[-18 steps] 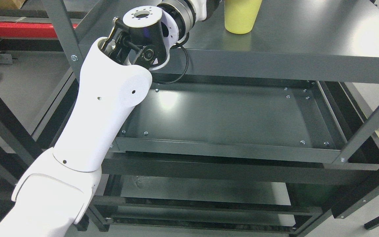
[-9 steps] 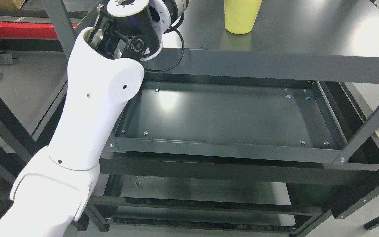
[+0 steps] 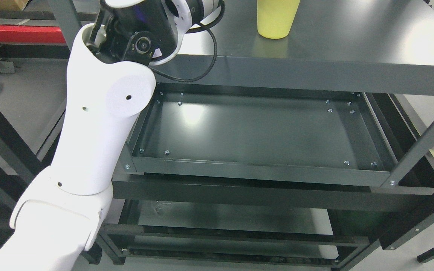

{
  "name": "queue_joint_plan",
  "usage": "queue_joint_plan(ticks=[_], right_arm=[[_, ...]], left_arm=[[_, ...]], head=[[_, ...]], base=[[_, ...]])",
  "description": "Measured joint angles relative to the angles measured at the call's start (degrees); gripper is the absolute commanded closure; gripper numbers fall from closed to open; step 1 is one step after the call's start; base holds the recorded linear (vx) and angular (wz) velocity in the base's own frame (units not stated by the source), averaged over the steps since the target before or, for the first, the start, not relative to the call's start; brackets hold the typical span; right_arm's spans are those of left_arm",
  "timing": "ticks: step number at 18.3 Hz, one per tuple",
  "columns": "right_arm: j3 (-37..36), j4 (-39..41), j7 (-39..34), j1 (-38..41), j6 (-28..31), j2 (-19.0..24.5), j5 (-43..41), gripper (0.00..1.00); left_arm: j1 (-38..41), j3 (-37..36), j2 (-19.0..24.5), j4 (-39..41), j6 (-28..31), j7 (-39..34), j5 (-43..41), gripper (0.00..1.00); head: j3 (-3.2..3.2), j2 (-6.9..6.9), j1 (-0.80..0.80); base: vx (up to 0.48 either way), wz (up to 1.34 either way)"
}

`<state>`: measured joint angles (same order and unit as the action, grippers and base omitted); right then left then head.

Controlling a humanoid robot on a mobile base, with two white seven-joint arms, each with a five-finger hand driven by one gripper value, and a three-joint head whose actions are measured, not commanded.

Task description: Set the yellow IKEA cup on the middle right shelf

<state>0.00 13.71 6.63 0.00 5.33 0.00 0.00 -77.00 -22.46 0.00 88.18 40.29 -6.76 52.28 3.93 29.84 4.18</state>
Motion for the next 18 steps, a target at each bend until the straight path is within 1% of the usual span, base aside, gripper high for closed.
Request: queue_joint_plan(ticks=[4, 7, 14, 18], right_arm=[[0.0, 0.0, 0.0, 0.0, 0.0, 0.0, 0.0, 0.01], [0.0, 0.0, 0.0, 0.0, 0.0, 0.0, 0.0, 0.01], [0.0, 0.0, 0.0, 0.0, 0.0, 0.0, 0.0, 0.01], [0.0, 0.0, 0.0, 0.0, 0.0, 0.0, 0.0, 0.01]], left_arm=[[0.0, -1.3, 0.0, 1.2, 0.2, 3.0, 6.6, 0.03], [1.0, -3.1, 0.0, 1.7, 0.3, 5.0, 9.5, 0.03], [5.5, -8.2, 0.0, 3.1, 0.6, 9.1, 12.7, 0.03], [8.8, -11.4, 0.0, 3.8, 0.7, 10.2, 13.3, 0.03]], head=[[0.00, 0.00, 0.00], [0.00, 0.00, 0.00], [0.00, 0.00, 0.00], [0.00, 0.00, 0.00]], base=[[0.000, 0.00], [0.000, 0.00], [0.000, 0.00], [0.000, 0.00]])
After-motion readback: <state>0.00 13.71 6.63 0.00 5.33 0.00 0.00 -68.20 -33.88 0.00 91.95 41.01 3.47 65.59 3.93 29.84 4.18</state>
